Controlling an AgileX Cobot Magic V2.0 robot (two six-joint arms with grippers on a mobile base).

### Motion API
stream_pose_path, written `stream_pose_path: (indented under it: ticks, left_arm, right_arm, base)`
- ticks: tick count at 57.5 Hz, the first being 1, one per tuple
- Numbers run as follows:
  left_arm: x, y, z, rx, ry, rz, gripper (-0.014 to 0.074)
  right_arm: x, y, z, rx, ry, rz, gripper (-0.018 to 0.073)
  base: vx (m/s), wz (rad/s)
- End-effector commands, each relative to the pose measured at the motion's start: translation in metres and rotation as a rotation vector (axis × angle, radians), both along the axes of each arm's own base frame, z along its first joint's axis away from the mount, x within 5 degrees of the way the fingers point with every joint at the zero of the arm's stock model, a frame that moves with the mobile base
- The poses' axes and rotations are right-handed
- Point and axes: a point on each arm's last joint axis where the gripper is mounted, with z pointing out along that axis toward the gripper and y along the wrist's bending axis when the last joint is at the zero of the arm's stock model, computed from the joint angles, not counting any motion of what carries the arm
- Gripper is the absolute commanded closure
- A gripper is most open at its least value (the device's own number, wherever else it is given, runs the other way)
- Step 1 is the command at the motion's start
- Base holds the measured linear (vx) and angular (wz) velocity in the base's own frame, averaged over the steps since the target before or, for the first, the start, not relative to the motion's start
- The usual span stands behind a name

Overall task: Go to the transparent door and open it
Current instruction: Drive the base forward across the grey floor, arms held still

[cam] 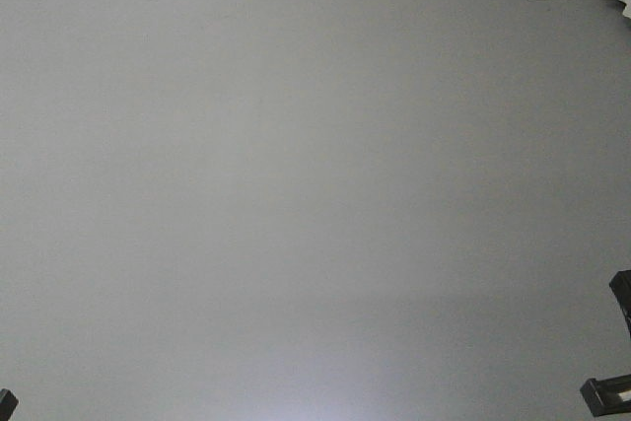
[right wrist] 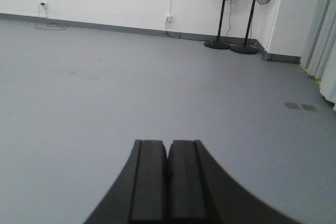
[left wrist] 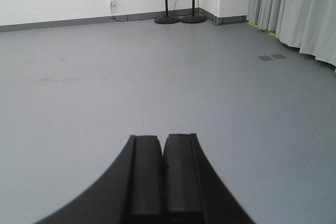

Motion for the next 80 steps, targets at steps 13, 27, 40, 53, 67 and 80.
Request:
stream_pose_path:
  ticks: [13, 27, 40, 53, 67, 80]
  left_arm:
    - [0.0006, -0.0013, -0.0025, -0.017, -0.057, -0.013, 0.0602]
    - [0.0006, -0.0013, -0.0025, -0.017, -0.057, -0.013, 0.0602]
    - [0.0006, -0.0013, -0.0025, -0.017, -0.057, -0.013, 0.0602]
    - [0.0006, -0.0013, -0.0025, -0.017, -0.057, -0.013, 0.0602]
    - [0.0006, -0.0013, -0.0025, -0.017, -0.057, -0.013, 0.0602]
    - [0.0006, -0.0013, -0.0025, -0.017, -0.057, -0.013, 0.0602]
  right_arm:
    - [-0.0003, -0.0002, 0.0037, 0.009, -0.081, -0.003, 0.0559]
    - [-0.0003, -0.0002, 0.0037, 0.009, -0.081, -0.003, 0.0559]
    - [-0.0003, -0.0002, 0.0037, 0.009, -0.081, -0.003, 0.0559]
    - [-0.0003, -0.0002, 0.0037, 0.009, -0.081, -0.003, 0.0559]
    - [-0.0003, -0.0002, 0.0037, 0.009, -0.081, -0.003, 0.0559]
    - [-0.0003, -0.0002, 0.0037, 0.009, -0.081, -0.003, 0.0559]
  base:
    - [0.0, 0.0]
    - [0.0, 0.0]
    - [0.0, 0.01]
    - [0.02, -0.01]
    - [0.14, -0.02]
    - [0.31, 0.01]
